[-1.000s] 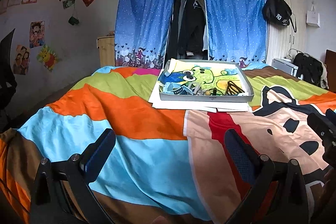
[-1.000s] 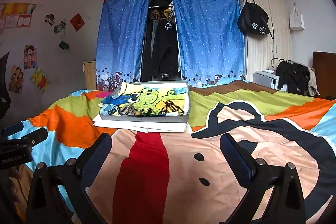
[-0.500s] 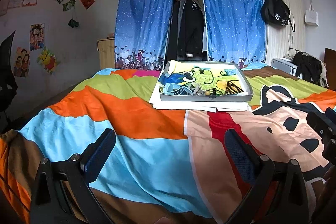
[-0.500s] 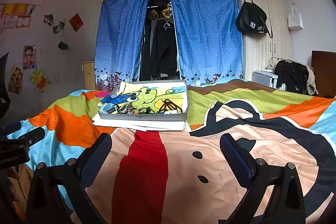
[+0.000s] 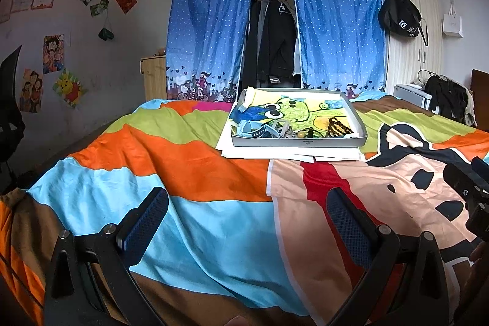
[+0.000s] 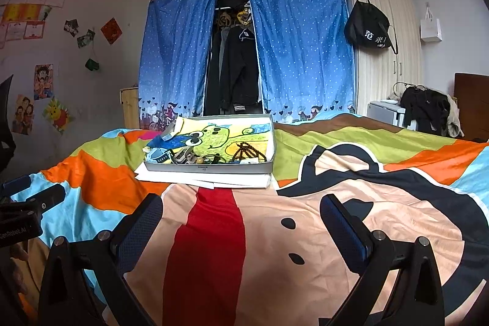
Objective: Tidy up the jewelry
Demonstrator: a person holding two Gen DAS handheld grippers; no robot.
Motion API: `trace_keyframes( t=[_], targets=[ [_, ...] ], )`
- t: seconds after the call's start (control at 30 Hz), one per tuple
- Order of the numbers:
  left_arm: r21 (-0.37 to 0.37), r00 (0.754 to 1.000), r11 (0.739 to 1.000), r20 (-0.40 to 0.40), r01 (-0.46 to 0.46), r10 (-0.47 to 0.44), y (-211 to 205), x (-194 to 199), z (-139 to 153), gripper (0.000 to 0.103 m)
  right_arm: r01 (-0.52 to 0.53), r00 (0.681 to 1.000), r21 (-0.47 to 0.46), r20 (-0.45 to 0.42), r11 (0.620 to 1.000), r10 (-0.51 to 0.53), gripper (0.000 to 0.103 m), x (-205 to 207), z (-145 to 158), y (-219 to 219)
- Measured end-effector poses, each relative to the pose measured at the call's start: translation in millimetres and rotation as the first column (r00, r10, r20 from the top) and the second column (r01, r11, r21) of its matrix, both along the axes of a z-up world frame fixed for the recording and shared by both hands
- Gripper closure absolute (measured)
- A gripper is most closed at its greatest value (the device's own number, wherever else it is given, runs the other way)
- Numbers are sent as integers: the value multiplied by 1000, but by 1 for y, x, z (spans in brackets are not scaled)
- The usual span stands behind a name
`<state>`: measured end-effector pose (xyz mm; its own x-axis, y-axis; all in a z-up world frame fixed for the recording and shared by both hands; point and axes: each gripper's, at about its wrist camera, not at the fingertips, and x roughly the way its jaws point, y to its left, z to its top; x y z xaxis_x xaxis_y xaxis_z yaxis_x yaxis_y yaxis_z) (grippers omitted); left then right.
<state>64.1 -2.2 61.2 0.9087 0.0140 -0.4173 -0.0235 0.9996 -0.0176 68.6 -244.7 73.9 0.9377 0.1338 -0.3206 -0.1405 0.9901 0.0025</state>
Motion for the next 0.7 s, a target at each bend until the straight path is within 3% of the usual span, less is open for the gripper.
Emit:
trace_keyframes(
  t=[0.7],
  targets=[
    [0,1000,1000,-2,3,-3,-1,0,0,1,-2,1000,-2,-4,1000,2,0,1,-1,1]
  ],
)
